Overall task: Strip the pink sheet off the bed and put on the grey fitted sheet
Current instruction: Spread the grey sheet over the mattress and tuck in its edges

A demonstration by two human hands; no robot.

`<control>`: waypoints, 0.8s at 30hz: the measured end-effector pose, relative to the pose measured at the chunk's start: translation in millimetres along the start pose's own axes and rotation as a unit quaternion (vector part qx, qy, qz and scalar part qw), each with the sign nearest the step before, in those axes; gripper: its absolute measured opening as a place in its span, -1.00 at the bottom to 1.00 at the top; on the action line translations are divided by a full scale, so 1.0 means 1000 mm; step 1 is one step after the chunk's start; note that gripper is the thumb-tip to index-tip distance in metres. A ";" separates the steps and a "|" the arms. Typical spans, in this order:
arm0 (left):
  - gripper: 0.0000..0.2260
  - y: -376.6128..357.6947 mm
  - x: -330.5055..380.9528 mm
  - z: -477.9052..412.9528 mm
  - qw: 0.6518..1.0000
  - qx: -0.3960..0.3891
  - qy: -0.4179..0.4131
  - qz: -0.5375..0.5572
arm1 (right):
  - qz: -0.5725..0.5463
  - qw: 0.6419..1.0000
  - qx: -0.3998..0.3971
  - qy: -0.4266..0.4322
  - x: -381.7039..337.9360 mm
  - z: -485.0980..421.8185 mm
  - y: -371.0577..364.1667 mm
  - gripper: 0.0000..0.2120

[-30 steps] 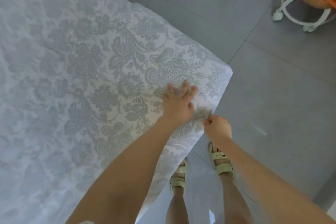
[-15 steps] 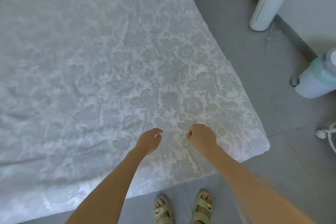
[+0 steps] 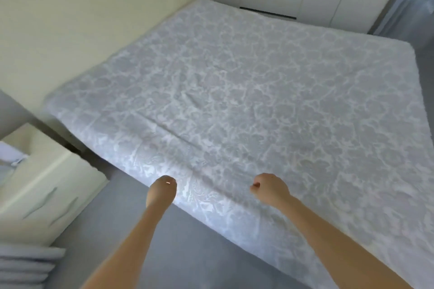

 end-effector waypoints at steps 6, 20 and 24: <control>-0.82 0.074 -0.129 -0.048 0.987 0.062 0.109 0.099 | 0.026 0.998 -0.050 0.028 -0.105 -0.054 -0.053 -0.68; -0.82 0.017 -0.249 -0.228 0.918 0.042 0.292 0.267 | -0.002 0.986 -0.115 -0.123 -0.147 -0.339 -0.117 -0.35; -0.82 0.004 -0.279 -0.268 0.906 0.042 0.325 0.269 | 0.074 0.972 -0.173 -0.141 -0.197 -0.355 -0.215 -0.30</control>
Point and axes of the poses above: each hand's wrist, its own z-axis away from the middle knuckle, its own y-axis out of the back of the hand, x = y × z, the point moved 8 cm from there along -z, towards the middle knuckle
